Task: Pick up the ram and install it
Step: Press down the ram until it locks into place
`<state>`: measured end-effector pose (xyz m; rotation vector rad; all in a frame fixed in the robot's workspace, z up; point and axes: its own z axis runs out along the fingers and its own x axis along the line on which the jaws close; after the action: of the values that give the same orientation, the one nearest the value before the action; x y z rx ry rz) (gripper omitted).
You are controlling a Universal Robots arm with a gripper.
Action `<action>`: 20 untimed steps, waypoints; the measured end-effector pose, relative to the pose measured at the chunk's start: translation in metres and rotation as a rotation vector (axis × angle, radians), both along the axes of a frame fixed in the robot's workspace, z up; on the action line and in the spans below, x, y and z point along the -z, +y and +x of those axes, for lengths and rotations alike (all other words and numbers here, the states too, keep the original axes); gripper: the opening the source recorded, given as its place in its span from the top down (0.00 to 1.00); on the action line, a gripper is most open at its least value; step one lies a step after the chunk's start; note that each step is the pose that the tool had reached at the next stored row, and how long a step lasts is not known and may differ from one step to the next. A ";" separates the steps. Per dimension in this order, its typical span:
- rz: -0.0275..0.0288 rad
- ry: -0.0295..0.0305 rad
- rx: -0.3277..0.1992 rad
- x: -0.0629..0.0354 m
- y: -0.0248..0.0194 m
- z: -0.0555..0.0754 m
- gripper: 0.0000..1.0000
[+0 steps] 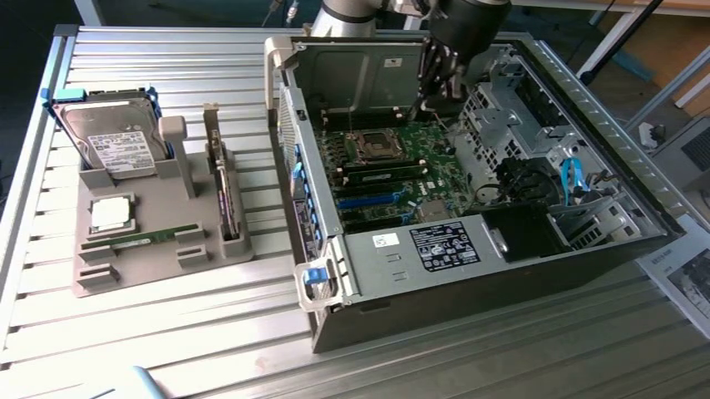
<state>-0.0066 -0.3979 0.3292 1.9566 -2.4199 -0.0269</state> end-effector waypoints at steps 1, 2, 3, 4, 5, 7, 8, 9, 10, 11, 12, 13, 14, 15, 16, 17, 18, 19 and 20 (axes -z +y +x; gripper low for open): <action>0.0001 0.0000 0.018 0.0000 0.0000 0.000 0.90; 0.0001 0.0000 0.035 0.0000 0.0000 0.000 0.90; 0.0000 0.0000 0.054 0.0000 0.0000 0.000 0.90; 0.0000 0.0000 0.074 0.0000 0.0000 0.000 0.90; 0.0000 0.0000 0.089 0.0000 0.0000 0.000 0.90; 0.0001 0.0000 0.126 0.0000 0.0000 0.000 0.90; 0.0000 0.0000 0.151 0.0000 0.0000 0.000 0.90; 0.0001 0.0000 0.173 0.0000 0.0000 0.000 0.90; 0.0000 0.0000 0.206 0.0000 0.0000 0.000 0.90; 0.0001 0.0000 0.245 0.0000 0.0000 0.000 0.90; 0.0001 0.0000 0.272 0.0000 0.0000 0.000 0.90; 0.0000 0.0000 0.289 0.0000 0.0000 0.000 0.90; 0.0001 0.0000 0.310 0.0000 0.0000 0.000 0.90; 0.0001 0.0000 0.335 0.0000 0.0000 0.000 0.90; 0.0000 0.0000 0.353 0.0000 0.0000 0.000 0.90; 0.0001 0.0000 0.371 0.0000 0.0000 0.000 0.90; 0.0001 0.0000 0.401 0.0000 0.0000 0.000 0.90; 0.0001 0.0000 0.442 0.0000 0.0000 0.000 0.90; 0.0001 0.0000 0.461 0.0000 0.0000 0.000 0.90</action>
<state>-0.0066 -0.3979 0.3292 1.3546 -2.8069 -0.0368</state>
